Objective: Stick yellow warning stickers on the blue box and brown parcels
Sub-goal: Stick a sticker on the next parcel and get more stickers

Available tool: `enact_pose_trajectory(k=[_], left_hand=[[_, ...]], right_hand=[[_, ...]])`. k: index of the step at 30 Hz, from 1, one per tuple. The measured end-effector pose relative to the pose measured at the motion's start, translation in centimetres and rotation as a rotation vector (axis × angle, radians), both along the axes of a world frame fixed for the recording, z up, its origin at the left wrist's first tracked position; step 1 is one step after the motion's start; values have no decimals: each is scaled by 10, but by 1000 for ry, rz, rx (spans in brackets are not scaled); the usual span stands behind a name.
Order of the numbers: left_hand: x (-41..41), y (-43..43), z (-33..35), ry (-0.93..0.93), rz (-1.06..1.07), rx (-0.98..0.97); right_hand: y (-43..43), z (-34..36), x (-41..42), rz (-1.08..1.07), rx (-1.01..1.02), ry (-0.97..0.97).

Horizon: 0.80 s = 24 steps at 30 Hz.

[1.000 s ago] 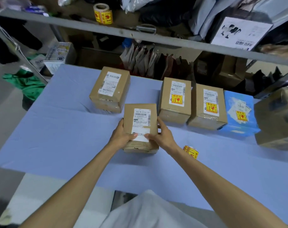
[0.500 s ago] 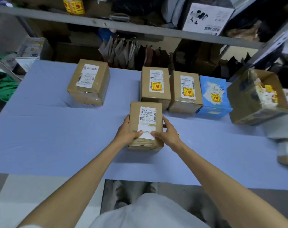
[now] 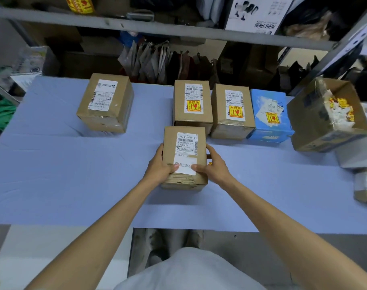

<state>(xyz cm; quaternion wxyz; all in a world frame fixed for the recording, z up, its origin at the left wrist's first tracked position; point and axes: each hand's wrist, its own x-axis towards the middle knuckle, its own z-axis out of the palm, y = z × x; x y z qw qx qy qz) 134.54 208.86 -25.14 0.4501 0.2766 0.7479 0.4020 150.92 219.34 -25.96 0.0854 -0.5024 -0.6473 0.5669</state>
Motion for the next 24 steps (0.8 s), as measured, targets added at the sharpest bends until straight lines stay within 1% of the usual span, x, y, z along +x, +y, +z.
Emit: enact_pose_trajectory(k=[2, 4, 6, 8, 10, 13, 15, 20, 24], left_hand=[[-1, 0, -1, -4, 15, -9], [-3, 1, -3, -9, 17, -21], [-2, 2, -5, -10, 22, -26], [-1, 1, -7, -7, 40, -29], [1, 0, -9, 6, 44, -30], [0, 0, -10, 1, 55, -27], [1, 1, -10, -2, 56, -26], [0, 1, -12, -6, 65, -24], [0, 1, -13, -20, 62, -25]], right_hand=[[2, -3, 4, 3, -11, 41], [10, -7, 13, -103, 33, 75], [22, -15, 23, -288, 161, -7], [36, -26, 35, -353, 262, -160], [45, -37, 41, -295, 262, -266], [45, -52, 39, -153, 213, -370], [39, -61, 37, -75, 253, -422], [32, -73, 35, -173, 279, -369], [40, -72, 38, -181, 296, -379]])
